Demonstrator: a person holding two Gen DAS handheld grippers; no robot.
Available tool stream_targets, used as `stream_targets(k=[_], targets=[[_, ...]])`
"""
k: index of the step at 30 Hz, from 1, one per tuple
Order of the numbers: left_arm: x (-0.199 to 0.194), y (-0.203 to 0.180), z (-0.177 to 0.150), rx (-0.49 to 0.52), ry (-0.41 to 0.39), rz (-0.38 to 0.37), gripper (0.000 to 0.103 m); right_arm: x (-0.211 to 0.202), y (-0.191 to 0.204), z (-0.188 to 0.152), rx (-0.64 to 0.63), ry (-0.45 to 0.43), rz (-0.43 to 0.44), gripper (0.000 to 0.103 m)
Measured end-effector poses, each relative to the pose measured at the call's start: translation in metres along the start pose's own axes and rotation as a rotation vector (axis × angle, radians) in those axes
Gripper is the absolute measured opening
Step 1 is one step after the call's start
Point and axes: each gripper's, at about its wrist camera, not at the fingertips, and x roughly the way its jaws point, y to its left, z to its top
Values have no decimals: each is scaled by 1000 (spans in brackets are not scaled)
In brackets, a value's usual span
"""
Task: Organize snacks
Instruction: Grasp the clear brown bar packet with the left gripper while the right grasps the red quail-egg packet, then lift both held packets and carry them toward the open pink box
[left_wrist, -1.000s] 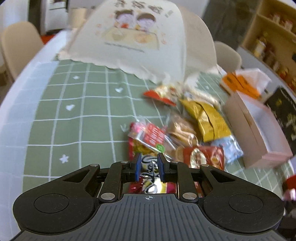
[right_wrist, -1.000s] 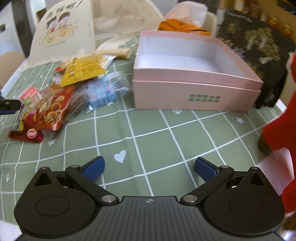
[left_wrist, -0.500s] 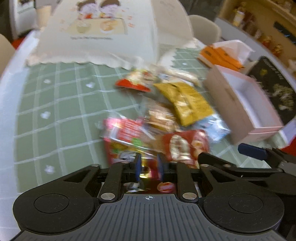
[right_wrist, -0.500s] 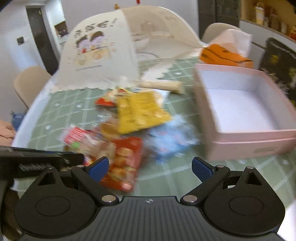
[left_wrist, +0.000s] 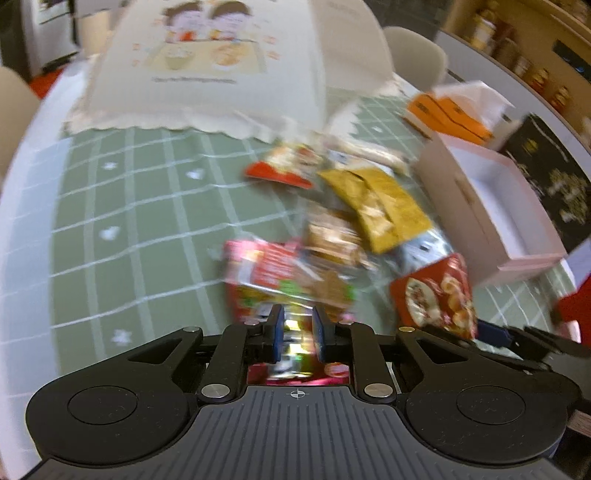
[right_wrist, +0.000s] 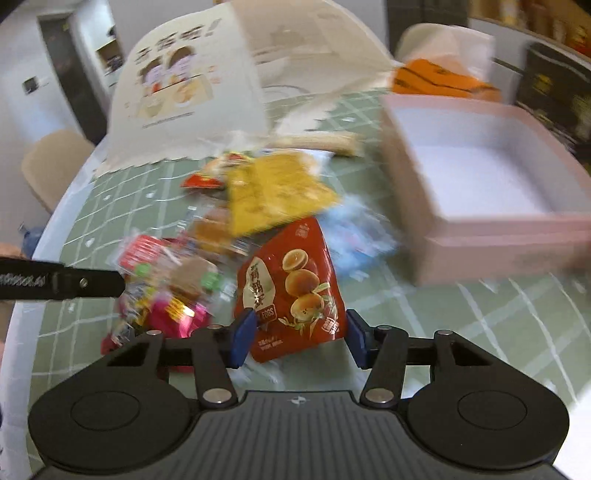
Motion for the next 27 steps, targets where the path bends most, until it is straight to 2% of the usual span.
stream_targets(k=[3, 5, 8, 11, 13, 14, 17, 18, 22, 24, 27], targets=[[11, -21, -4, 36, 9, -32, 19, -20, -27, -14, 56, 6, -38, 46], [17, -34, -6, 49, 7, -58, 19, -32, -45, -23, 95, 2, -75, 42], [25, -56, -5, 75, 11, -97, 19, -42, -71, -35, 153, 6, -116, 42], [32, -79, -2, 126, 2, -95, 19, -46, -89, -44, 195, 29, -138, 47], [40, -93, 1, 179, -5, -93, 20, -52, -96, -49, 199, 18, -146, 54], [44, -98, 3, 213, -5, -79, 23, -54, -99, -51, 201, 15, -154, 59], [58, -109, 1, 319, 7, -13, 24, -57, -106, -53, 222, 13, -152, 62], [58, -110, 1, 332, 1, -20, 23, -58, -108, -54, 228, 11, -152, 66], [60, -111, 6, 357, 35, -64, 25, -60, -109, -61, 234, -5, -169, 73], [60, -113, 6, 372, 52, -101, 35, -58, -104, -62, 220, -13, -178, 77], [61, -118, 2, 390, 58, -113, 38, -54, -95, -64, 182, -20, -210, 81]])
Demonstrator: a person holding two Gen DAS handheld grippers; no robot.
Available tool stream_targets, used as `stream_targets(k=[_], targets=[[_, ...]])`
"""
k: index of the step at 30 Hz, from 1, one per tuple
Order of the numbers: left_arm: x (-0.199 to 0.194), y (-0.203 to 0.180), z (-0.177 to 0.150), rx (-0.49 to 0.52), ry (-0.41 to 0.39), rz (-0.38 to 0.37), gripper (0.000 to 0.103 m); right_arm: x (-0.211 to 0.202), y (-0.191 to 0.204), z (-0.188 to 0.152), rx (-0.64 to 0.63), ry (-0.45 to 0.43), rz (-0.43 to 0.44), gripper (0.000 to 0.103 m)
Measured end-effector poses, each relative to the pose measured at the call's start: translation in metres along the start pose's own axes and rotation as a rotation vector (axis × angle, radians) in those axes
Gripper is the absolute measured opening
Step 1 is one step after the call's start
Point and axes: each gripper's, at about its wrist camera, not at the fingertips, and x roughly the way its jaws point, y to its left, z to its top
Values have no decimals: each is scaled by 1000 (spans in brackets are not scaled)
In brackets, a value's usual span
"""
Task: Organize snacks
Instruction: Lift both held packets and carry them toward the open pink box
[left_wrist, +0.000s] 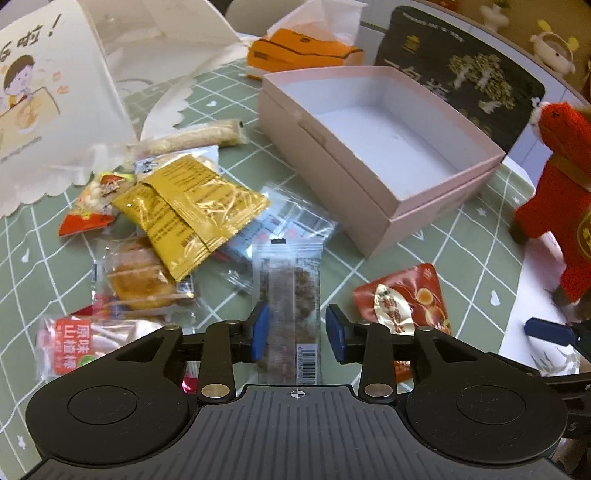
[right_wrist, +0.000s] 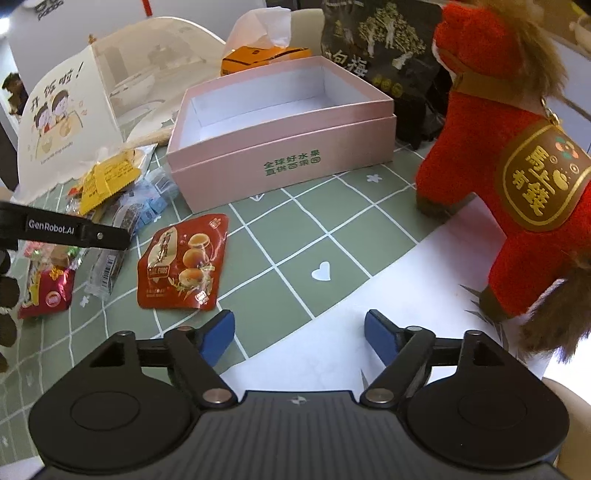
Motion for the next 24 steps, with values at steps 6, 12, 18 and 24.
stream_targets(k=[6, 12, 18, 24], targets=[[-1, 0, -1, -4, 11, -34, 39, 3, 14, -7, -66, -23, -56, 86], [-1, 3, -4, 2, -2, 23, 43, 6, 14, -9, -51, -38, -73, 95], [5, 11, 1, -17, -13, 58, 48, 7, 13, -11, -45, -46, -78, 98], [13, 10, -1, -4, -18, 62, 46, 7, 16, -11, -56, -41, -71, 98]])
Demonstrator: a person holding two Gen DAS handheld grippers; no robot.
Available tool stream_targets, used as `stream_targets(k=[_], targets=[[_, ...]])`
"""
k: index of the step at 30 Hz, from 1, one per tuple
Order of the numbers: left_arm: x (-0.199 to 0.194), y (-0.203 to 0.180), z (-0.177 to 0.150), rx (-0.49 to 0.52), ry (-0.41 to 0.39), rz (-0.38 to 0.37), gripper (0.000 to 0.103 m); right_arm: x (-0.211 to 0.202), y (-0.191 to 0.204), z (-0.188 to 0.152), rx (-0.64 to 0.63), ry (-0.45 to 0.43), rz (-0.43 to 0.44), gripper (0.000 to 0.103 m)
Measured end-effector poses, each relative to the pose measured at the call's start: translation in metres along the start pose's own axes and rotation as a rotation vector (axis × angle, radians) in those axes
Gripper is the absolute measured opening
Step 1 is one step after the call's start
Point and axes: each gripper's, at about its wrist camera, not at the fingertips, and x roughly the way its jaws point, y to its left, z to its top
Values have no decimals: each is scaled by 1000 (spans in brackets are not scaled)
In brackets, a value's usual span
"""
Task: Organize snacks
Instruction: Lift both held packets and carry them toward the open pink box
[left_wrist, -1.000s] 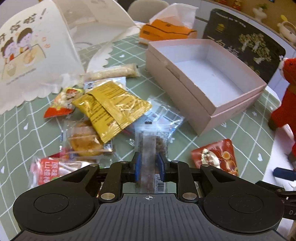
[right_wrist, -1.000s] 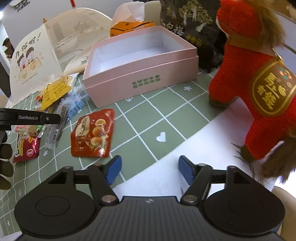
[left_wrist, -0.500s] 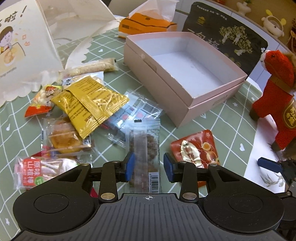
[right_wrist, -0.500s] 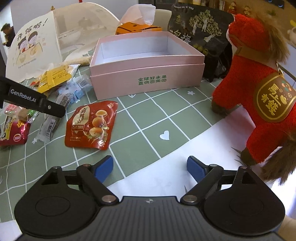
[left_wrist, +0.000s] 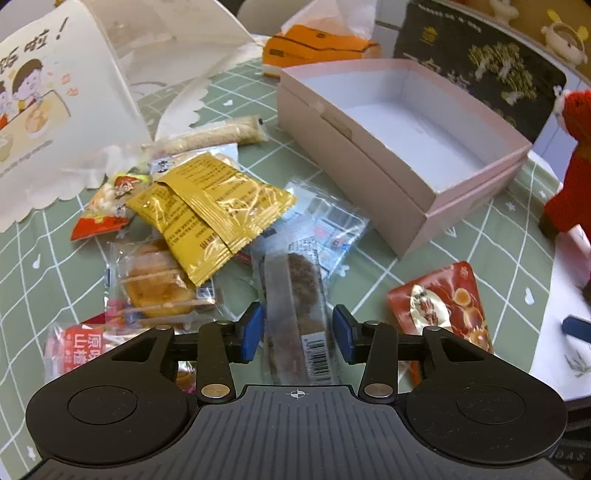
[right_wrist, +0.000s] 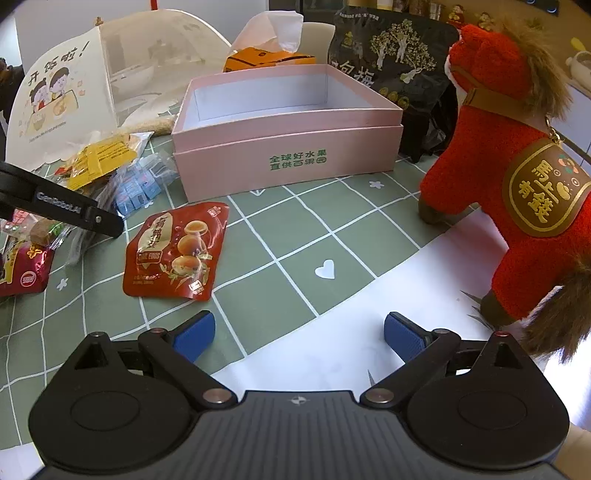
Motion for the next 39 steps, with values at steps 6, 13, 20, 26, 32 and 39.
stream_targets(k=[6, 13, 20, 26, 32, 39], targets=[[-11, 15, -6, -121, 20, -97, 42, -2, 4, 9, -40, 58, 81, 97], [-38, 4, -44, -112, 74, -134, 40, 4, 25, 42, -16, 31, 143, 96], [-53, -9, -63, -112, 122, -115, 40, 36, 55, 65, -77, 72, 178, 92], [-54, -17, -62, -111, 134, -130, 40, 31, 56, 65, -143, 110, 217, 64], [-57, -37, -51, -67, 120, -190, 40, 6, 15, 53, -84, 101, 182, 43], [-58, -54, -26, -9, 100, -204, 40, -9, -25, 34, -19, 76, 111, 57]])
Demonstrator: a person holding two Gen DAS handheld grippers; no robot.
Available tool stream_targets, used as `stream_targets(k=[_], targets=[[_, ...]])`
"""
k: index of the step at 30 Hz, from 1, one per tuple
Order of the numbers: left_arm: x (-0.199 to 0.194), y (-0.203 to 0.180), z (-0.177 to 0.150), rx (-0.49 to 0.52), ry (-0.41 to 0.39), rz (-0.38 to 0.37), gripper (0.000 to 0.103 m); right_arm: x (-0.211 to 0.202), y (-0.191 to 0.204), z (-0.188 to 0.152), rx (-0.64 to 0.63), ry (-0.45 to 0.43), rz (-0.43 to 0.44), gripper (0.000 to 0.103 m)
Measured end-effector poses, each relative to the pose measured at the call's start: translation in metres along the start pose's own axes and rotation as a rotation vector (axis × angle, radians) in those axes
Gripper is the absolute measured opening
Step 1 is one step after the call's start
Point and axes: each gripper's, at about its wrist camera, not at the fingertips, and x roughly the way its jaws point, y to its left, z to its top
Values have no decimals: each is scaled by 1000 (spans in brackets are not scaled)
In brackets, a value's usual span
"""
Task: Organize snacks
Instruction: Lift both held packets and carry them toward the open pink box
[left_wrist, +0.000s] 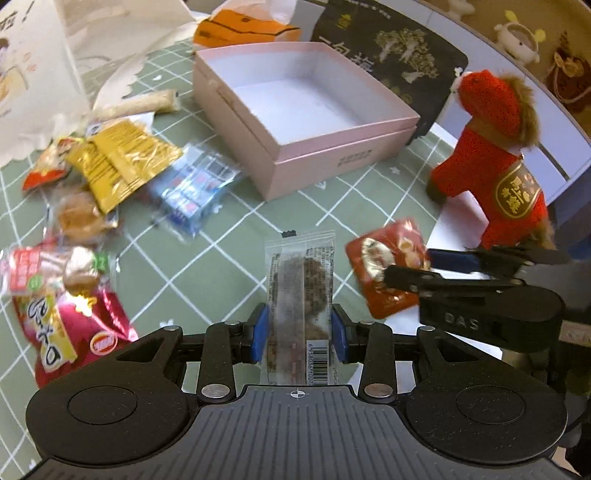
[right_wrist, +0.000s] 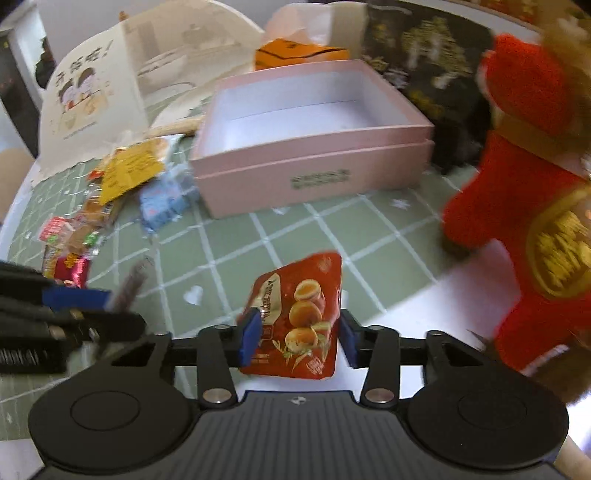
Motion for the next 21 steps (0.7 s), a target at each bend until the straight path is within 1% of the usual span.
stream_targets(k=[1, 2, 3, 5, 8, 11, 14, 17, 21], targets=[[1, -1, 1, 6, 4, 0, 40, -3, -3, -3, 3, -20, -14, 63], [3, -4, 2, 12, 9, 0, 40, -6, -6, -5, 5, -40, -23, 74], [4, -6, 2, 17, 16, -2, 40, -8, -7, -7, 12, -62, -35, 78], [8, -9, 1, 23, 28, -7, 40, -8, -8, -8, 34, -76, -36, 78], [13, -8, -1, 23, 40, -10, 40, -1, -6, -7, 73, -55, -17, 78], [17, -4, 0, 23, 52, -13, 40, 10, 3, -5, 75, -30, -15, 78], [18, 2, 2, 14, 53, -9, 40, 17, 10, -3, 49, -25, -30, 81], [19, 5, 4, 6, 57, -10, 40, 19, 13, 0, 14, -29, -46, 81], [23, 4, 4, 7, 71, -21, 40, 12, 22, 0, -82, -53, -94, 83]])
